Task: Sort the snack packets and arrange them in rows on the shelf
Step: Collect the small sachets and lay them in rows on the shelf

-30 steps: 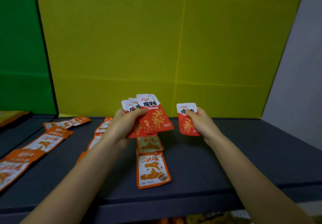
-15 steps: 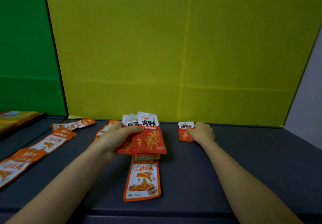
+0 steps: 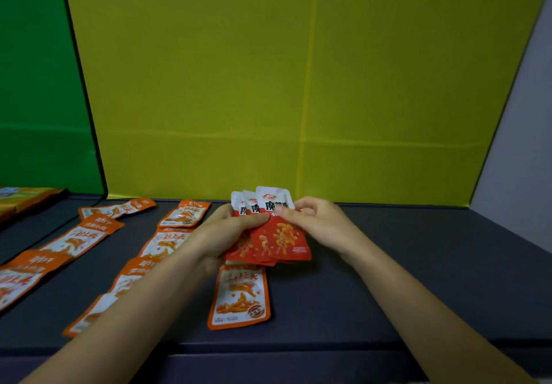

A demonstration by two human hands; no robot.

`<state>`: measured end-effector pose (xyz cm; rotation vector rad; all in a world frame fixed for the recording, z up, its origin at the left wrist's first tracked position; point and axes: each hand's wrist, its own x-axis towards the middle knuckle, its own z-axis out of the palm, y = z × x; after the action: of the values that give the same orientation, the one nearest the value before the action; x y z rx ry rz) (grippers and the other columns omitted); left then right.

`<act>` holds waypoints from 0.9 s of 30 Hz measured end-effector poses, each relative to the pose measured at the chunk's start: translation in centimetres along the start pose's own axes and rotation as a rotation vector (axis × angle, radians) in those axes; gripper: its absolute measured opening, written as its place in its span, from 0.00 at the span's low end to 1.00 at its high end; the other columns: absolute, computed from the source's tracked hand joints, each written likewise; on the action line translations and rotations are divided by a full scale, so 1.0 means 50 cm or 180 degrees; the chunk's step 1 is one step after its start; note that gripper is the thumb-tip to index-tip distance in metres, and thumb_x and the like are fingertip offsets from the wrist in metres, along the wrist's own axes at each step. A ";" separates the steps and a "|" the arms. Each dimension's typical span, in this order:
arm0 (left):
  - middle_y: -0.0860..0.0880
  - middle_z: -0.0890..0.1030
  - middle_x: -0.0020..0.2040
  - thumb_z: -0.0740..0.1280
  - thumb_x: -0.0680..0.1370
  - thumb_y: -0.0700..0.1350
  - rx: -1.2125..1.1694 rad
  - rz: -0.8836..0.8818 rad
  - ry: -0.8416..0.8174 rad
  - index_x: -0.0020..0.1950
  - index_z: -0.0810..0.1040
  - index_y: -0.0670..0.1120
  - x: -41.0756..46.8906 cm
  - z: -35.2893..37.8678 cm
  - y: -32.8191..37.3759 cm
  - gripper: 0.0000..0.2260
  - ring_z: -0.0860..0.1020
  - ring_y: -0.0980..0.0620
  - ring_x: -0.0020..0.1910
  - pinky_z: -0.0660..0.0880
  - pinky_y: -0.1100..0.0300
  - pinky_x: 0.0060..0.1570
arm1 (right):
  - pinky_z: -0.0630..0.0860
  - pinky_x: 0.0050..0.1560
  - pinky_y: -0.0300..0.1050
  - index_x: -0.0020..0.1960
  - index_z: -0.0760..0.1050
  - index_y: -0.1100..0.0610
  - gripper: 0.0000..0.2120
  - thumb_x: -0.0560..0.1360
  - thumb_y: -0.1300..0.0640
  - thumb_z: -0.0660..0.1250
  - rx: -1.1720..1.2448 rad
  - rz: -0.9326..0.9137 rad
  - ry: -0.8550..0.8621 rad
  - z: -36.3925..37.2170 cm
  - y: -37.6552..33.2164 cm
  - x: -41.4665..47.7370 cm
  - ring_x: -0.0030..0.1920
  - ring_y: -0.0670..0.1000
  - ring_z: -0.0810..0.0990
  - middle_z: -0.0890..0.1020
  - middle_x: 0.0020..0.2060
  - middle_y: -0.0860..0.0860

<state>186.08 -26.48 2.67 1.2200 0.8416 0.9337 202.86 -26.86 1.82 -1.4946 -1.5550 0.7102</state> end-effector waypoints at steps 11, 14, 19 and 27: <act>0.50 0.83 0.29 0.67 0.75 0.39 0.0026 0.0138 0.0431 0.55 0.76 0.39 0.014 -0.017 0.011 0.10 0.79 0.57 0.23 0.75 0.67 0.23 | 0.79 0.50 0.50 0.38 0.76 0.55 0.07 0.70 0.55 0.73 0.0506 0.0500 0.0847 -0.085 0.099 -0.011 0.40 0.51 0.83 0.85 0.44 0.58; 0.45 0.82 0.38 0.69 0.74 0.40 0.0106 0.0089 0.0531 0.61 0.73 0.36 0.015 -0.025 0.012 0.18 0.80 0.58 0.23 0.75 0.67 0.23 | 0.77 0.57 0.56 0.41 0.75 0.54 0.13 0.65 0.48 0.75 0.0008 0.0693 0.0790 -0.061 0.121 -0.003 0.48 0.55 0.83 0.85 0.45 0.55; 0.46 0.83 0.35 0.69 0.73 0.40 0.0082 0.0053 0.0516 0.58 0.74 0.37 0.012 -0.023 0.002 0.15 0.81 0.55 0.25 0.78 0.64 0.26 | 0.74 0.54 0.49 0.52 0.73 0.53 0.19 0.69 0.41 0.69 -0.1239 0.0818 0.0881 -0.040 0.108 -0.003 0.56 0.55 0.78 0.81 0.53 0.53; 0.45 0.83 0.38 0.70 0.73 0.41 0.0046 0.0060 0.0472 0.57 0.75 0.41 -0.007 -0.005 -0.004 0.13 0.82 0.54 0.27 0.78 0.62 0.26 | 0.72 0.52 0.48 0.57 0.72 0.58 0.27 0.70 0.36 0.64 -0.2098 0.0890 0.0938 -0.042 0.097 -0.018 0.59 0.60 0.76 0.79 0.57 0.56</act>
<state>185.73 -26.72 2.44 1.1832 0.9569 1.0447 207.07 -27.47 -1.48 -2.2157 -1.4274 0.0947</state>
